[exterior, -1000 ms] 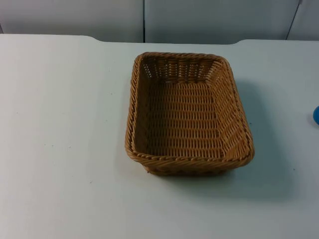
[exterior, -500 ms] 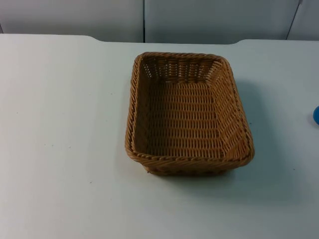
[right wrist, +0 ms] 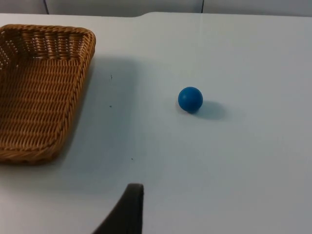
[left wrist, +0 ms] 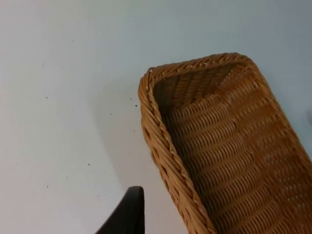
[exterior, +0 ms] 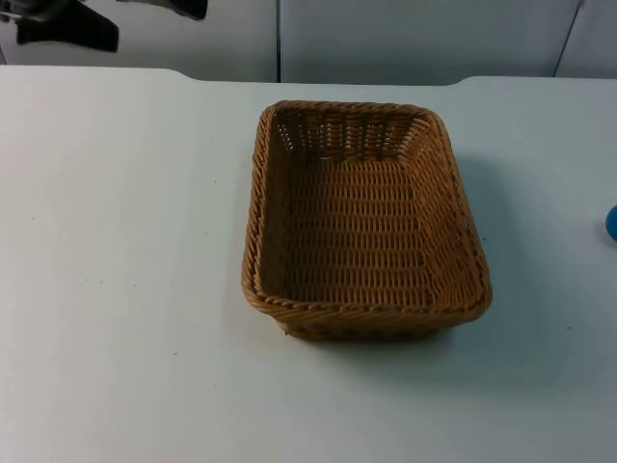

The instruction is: Pick up the basket with the left hand and place the ball into the basket with the right hand.

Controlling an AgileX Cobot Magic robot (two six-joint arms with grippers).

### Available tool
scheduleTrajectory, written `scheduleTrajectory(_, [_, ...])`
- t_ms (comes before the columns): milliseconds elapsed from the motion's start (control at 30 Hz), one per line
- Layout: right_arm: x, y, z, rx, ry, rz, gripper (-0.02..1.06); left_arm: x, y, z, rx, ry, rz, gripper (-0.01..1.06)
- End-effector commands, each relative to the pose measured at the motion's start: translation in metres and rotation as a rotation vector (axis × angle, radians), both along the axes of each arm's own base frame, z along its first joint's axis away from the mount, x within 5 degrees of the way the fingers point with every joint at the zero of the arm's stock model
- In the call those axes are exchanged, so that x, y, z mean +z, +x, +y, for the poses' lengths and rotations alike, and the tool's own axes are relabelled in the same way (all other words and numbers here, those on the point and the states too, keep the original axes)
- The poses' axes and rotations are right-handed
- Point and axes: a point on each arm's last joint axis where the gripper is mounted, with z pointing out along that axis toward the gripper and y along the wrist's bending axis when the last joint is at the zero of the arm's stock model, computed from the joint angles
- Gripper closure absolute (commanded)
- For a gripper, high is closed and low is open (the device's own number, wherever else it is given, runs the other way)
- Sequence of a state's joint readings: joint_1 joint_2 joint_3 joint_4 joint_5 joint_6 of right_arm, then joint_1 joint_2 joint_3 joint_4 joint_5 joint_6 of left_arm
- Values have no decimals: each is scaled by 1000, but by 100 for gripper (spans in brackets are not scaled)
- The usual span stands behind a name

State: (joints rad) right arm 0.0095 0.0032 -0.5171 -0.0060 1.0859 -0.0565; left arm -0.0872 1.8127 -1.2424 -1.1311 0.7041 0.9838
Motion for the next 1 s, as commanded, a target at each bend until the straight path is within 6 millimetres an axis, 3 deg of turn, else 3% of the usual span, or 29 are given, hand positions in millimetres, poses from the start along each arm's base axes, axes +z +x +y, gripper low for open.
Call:
scheduleTrajectory(0, [-1,1,-1,-13,-5,-6,0,-11,12,-14,-23,-7,16,0])
scheduleTrajectory(333, [-2,1,-1,-17,-7,-5,0,-63,34,-36,-57,35,152,0])
scheduleTrajectory(667, [-2,1,-1,-18,-6,-5,0,-111,35,-62,-95,69,283,0])
scheduleTrajectory(967, [-2,1,-1,-18,-6,-5,0,-125,40,-88,-107,102,341,0])
